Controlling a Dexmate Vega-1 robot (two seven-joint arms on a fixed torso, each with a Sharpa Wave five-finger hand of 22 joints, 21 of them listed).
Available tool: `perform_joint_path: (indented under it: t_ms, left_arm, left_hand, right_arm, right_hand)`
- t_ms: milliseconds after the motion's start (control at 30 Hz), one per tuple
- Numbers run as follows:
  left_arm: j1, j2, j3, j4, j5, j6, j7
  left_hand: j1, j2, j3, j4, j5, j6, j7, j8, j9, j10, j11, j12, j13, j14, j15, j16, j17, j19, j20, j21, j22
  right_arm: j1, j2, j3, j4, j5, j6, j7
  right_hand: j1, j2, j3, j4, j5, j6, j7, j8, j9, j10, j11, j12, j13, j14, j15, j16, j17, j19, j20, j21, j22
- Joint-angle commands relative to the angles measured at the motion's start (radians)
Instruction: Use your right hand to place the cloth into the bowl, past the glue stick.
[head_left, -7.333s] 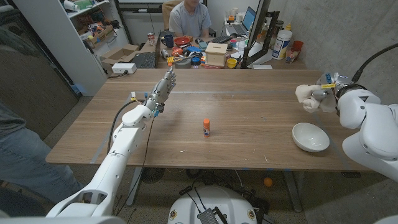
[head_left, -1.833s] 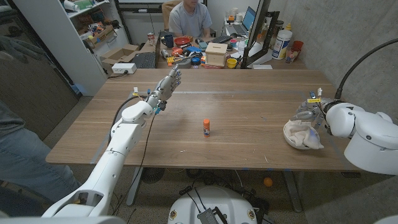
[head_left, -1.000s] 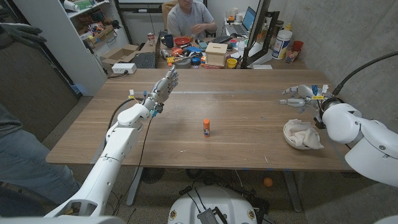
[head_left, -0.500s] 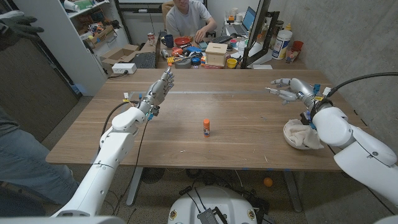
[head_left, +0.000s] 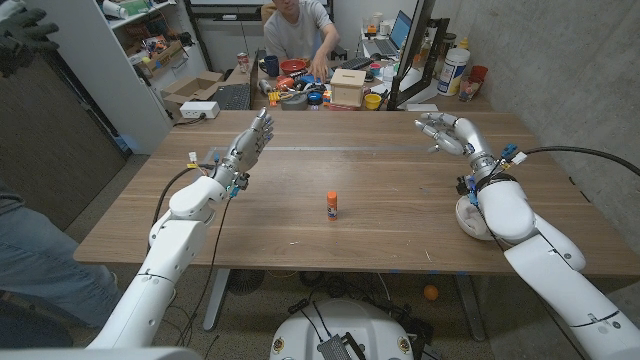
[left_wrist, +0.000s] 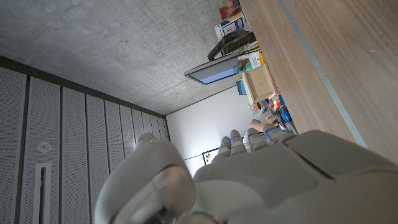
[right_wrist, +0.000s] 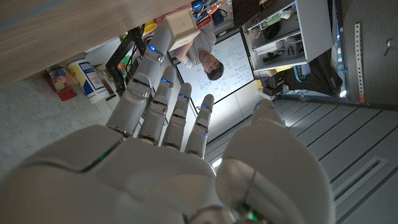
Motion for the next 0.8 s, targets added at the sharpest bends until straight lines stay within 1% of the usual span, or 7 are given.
perform_joint_path:
  t_ms: [33, 167, 333, 400, 467, 600, 800]
  left_arm:
    - [0.057, 0.024, -0.034, -0.042, -0.031, -0.052, -0.016]
    - [0.070, 0.035, -0.044, -0.053, -0.031, -0.073, -0.020]
    - [0.091, 0.052, -0.059, -0.065, -0.049, -0.086, -0.041]
    - [0.099, 0.058, -0.066, -0.066, -0.056, -0.092, -0.049]
    - [0.106, 0.064, -0.073, -0.067, -0.063, -0.099, -0.058]
    - [0.119, 0.072, -0.088, -0.072, -0.077, -0.111, -0.069]
    - [0.138, 0.078, -0.110, -0.081, -0.097, -0.130, -0.083]
  left_hand:
    - [0.003, 0.010, -0.007, -0.003, 0.000, 0.006, 0.001, 0.004, 0.003, 0.002, 0.000, 0.006, 0.006, 0.005, -0.002, 0.000, 0.003, -0.001, 0.002, 0.006, 0.005]
    - [0.006, 0.012, -0.008, -0.004, 0.000, 0.018, -0.003, 0.008, 0.003, 0.015, -0.001, 0.011, 0.006, 0.013, -0.004, 0.003, 0.003, 0.003, 0.005, 0.007, 0.004]
    - [0.009, 0.014, -0.009, -0.005, 0.000, 0.031, -0.006, 0.012, 0.002, 0.019, -0.005, 0.012, 0.006, 0.016, -0.005, 0.003, 0.003, 0.004, 0.004, 0.008, 0.004]
    - [0.010, 0.015, -0.009, -0.006, -0.001, 0.037, -0.008, 0.014, 0.002, 0.019, -0.004, 0.011, 0.005, 0.017, -0.005, 0.003, 0.003, 0.003, 0.004, 0.007, 0.004]
    - [0.011, 0.015, -0.009, -0.006, -0.001, 0.042, -0.010, 0.016, 0.002, 0.019, -0.004, 0.011, 0.005, 0.017, -0.006, 0.003, 0.003, 0.003, 0.004, 0.007, 0.004]
    - [0.012, 0.016, -0.010, -0.006, -0.001, 0.042, -0.010, 0.015, 0.002, 0.020, -0.005, 0.011, 0.005, 0.017, -0.006, 0.003, 0.003, 0.002, 0.004, 0.007, 0.004]
    - [0.014, 0.017, -0.010, -0.006, -0.001, 0.044, -0.012, 0.015, 0.002, 0.021, -0.008, 0.011, 0.005, 0.018, -0.006, 0.003, 0.003, 0.001, 0.005, 0.006, 0.004]
  right_arm:
    - [0.098, 0.175, -0.055, 0.217, 0.084, 0.290, -0.042]
    - [0.109, 0.191, -0.067, 0.232, 0.098, 0.313, -0.026]
    - [0.110, 0.202, -0.086, 0.229, 0.106, 0.312, 0.000]
    - [0.106, 0.211, -0.093, 0.221, 0.100, 0.305, -0.002]
    - [0.102, 0.217, -0.098, 0.216, 0.101, 0.309, -0.001]
    - [0.094, 0.233, -0.108, 0.203, 0.091, 0.307, -0.011]
    - [0.084, 0.249, -0.125, 0.181, 0.076, 0.285, -0.015]
  right_hand:
    - [0.006, 0.030, 0.008, 0.003, 0.001, -0.036, 0.008, -0.014, 0.000, -0.013, 0.013, -0.010, -0.002, -0.056, -0.015, -0.009, 0.004, -0.002, -0.027, -0.011, 0.000]
    - [0.003, 0.038, 0.009, 0.004, -0.001, -0.050, 0.012, -0.017, -0.002, -0.027, 0.016, -0.016, -0.002, -0.092, -0.016, -0.008, 0.004, -0.045, -0.025, -0.037, 0.000]
    - [-0.028, 0.088, 0.013, 0.022, -0.007, -0.059, 0.021, -0.014, -0.005, -0.034, 0.025, -0.019, -0.004, -0.171, -0.032, 0.001, 0.003, -0.355, -0.018, -0.125, 0.001]
    - [-0.036, 0.099, 0.013, 0.026, -0.009, -0.060, 0.023, -0.014, -0.006, -0.051, 0.023, -0.026, -0.005, -0.200, -0.015, -0.004, 0.001, -0.426, -0.031, -0.122, 0.001]
    - [-0.042, 0.103, 0.013, 0.027, -0.011, -0.064, 0.023, -0.015, -0.006, -0.066, 0.022, -0.030, -0.005, -0.231, -0.006, -0.006, 0.000, -0.484, -0.015, -0.120, 0.002]
    - [-0.048, 0.107, 0.012, 0.027, -0.011, -0.072, 0.025, -0.017, -0.007, -0.087, 0.022, -0.036, -0.005, -0.258, 0.002, -0.008, -0.001, -0.530, 0.004, -0.117, 0.002]
    - [-0.051, 0.111, 0.012, 0.028, -0.011, -0.079, 0.024, -0.018, -0.007, -0.093, 0.016, -0.036, -0.005, -0.265, 0.004, -0.006, -0.001, -0.549, 0.020, -0.115, 0.002]
